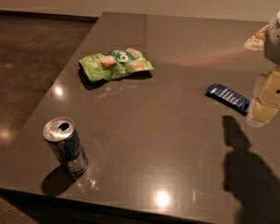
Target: Knock redbull can over
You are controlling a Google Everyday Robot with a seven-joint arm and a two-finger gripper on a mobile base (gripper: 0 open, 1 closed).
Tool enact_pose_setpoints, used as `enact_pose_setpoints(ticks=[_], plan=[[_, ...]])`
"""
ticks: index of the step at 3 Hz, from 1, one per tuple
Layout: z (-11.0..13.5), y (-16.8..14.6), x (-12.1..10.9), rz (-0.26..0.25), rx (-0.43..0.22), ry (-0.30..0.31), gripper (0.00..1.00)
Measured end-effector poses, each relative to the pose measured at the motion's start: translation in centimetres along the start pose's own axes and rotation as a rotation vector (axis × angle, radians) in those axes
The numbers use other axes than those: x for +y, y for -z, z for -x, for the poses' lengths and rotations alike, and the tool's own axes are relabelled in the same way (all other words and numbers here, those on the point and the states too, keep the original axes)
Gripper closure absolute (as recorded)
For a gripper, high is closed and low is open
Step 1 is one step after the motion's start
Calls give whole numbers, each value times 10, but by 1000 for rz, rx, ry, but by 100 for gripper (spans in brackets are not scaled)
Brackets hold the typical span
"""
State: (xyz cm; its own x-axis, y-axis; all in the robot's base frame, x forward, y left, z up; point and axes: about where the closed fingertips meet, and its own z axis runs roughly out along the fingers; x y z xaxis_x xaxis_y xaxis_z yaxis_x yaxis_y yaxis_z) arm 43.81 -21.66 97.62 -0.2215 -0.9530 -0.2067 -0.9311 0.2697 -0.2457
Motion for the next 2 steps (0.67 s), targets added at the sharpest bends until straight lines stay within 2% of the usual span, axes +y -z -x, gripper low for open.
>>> enact_pose_setpoints(ticks=[1, 2], plan=[[0, 0, 0, 0, 0, 0, 0], [18, -8, 8, 40, -75, 21, 0]])
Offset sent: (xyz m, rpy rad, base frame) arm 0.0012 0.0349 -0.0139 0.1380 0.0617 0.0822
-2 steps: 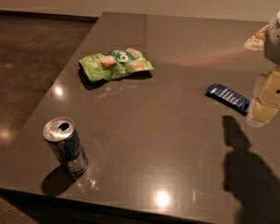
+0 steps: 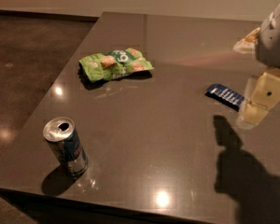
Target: Knock redbull can over
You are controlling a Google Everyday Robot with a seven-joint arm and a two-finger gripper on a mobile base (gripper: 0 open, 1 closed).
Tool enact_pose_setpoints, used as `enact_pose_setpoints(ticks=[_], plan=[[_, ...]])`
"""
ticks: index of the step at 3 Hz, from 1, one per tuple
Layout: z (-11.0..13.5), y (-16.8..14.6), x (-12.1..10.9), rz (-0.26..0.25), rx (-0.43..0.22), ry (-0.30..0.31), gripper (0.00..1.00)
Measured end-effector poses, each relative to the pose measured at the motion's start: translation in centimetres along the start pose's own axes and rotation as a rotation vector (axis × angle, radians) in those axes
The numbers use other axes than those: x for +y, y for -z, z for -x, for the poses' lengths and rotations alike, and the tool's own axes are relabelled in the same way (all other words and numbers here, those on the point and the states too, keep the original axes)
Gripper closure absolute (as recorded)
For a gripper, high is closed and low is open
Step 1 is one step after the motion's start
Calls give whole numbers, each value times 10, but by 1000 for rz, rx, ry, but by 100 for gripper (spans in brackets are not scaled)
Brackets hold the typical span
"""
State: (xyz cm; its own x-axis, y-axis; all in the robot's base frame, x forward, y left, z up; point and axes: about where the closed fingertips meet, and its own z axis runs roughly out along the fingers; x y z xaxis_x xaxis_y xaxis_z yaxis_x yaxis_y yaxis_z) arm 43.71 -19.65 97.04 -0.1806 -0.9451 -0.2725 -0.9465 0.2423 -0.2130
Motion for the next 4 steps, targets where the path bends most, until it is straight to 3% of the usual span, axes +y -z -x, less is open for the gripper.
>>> enact_pose_setpoints(ticks=[3, 4], plan=[[81, -56, 45, 72, -353, 62, 0], [118, -72, 72, 133, -456, 88, 0]])
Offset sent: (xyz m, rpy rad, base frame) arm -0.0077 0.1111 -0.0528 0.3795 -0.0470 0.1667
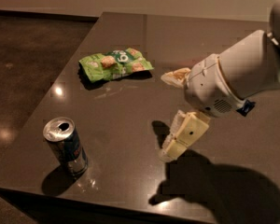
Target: Knock redbull can over
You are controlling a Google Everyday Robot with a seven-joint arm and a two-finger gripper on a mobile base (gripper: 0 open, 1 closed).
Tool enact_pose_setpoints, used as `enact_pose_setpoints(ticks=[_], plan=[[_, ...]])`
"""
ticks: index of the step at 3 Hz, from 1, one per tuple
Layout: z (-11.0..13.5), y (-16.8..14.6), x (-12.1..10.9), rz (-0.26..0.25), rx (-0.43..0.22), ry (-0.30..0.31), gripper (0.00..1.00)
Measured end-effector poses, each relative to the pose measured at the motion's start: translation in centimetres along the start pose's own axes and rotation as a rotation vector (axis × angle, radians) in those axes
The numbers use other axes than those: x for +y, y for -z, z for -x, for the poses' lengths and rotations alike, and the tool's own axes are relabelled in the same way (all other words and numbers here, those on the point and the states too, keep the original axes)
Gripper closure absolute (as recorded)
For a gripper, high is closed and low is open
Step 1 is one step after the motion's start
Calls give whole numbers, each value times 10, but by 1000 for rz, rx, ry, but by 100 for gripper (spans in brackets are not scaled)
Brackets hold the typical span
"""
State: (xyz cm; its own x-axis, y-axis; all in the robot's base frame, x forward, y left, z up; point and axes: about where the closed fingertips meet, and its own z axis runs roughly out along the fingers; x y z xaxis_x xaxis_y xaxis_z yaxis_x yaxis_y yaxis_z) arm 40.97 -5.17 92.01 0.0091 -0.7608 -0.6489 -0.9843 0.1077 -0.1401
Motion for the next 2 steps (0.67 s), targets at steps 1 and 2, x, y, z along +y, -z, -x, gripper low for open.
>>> enact_pose_setpoints(ticks=[1, 2], plan=[[31, -24, 17, 55, -78, 13, 0], [56, -41, 29, 93, -128, 28, 0]])
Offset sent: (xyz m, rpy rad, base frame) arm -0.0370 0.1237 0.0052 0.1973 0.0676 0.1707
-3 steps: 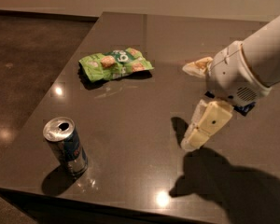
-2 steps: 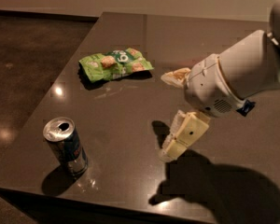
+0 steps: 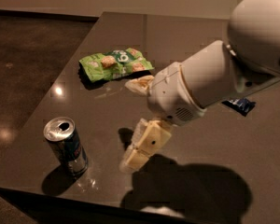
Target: Knock redbull can over
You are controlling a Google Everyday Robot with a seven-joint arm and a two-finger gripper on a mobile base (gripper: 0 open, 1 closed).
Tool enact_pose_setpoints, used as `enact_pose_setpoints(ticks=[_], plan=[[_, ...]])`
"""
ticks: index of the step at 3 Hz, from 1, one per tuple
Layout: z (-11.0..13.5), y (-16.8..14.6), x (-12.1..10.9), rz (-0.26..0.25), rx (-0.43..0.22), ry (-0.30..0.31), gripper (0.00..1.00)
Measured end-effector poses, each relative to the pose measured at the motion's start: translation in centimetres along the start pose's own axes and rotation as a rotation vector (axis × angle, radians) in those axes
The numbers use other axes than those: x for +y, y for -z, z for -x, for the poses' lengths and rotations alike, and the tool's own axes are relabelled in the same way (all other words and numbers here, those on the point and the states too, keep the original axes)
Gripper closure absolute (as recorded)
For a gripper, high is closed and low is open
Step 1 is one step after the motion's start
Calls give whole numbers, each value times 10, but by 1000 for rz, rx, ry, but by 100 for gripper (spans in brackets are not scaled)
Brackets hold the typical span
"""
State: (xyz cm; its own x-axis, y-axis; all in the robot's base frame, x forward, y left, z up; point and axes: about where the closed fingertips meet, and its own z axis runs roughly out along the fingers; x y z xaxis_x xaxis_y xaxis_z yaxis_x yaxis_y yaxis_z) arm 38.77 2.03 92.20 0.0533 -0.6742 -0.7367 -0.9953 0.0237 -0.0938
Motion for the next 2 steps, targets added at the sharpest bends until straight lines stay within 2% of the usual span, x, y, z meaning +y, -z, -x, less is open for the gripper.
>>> enact_pose_setpoints(ticks=[1, 2], plan=[[34, -33, 15, 57, -40, 34, 0], [50, -50, 25, 88, -53, 55, 0]])
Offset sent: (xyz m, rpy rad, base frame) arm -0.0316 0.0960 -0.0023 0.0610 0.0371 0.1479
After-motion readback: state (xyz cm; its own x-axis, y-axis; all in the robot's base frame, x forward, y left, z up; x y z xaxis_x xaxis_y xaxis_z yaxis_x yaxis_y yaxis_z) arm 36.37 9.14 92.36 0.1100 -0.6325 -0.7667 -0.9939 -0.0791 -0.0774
